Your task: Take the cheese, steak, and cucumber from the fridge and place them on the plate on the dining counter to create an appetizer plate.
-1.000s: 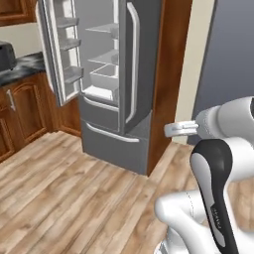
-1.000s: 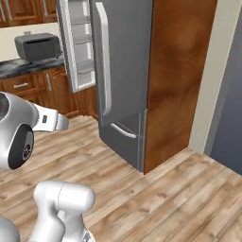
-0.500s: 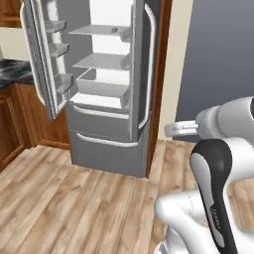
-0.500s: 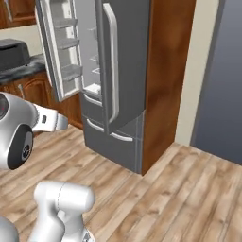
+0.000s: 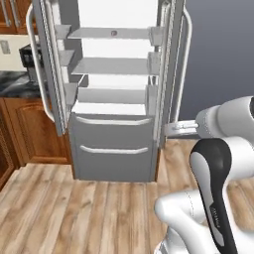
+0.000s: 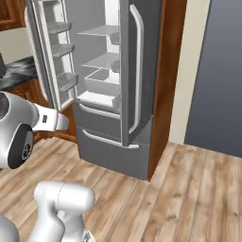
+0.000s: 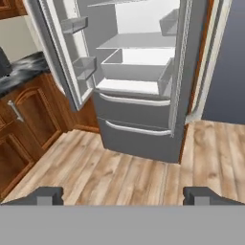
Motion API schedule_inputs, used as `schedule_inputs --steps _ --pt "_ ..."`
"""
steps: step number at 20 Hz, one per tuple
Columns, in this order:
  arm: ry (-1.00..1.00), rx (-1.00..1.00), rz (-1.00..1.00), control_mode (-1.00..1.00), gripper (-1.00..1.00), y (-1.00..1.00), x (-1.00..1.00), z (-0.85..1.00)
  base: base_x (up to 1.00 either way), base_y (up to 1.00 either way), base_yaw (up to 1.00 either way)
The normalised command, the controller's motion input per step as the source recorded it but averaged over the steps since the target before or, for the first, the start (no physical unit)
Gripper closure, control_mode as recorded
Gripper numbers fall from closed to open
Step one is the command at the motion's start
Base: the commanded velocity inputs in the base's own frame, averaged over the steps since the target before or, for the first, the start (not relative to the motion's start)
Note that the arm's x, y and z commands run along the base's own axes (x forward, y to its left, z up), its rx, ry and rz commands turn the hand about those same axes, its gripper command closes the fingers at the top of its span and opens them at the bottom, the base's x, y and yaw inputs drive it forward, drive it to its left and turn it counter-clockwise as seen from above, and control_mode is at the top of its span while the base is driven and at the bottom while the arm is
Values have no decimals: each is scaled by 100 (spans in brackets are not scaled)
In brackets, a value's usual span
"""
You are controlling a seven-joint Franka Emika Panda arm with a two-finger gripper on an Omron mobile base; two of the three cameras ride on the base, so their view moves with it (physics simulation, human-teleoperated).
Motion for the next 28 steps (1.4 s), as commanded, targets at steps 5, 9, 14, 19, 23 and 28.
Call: schedule_inputs --steps 5,9,14,19,23,28 --pt "0 0 0 100 -100 0 0 0 0 81 -37" --pt "0 0 0 100 -100 0 0 0 0 51 -35" --pt "0 0 0 100 -100 0 0 0 13 8 -19" --pt "0 0 0 100 -100 0 0 0 54 5 -13" --pt "0 0 0 100 -100 0 0 0 59 7 -10" --pt "0 0 0 100 -100 0 0 0 57 38 -7"
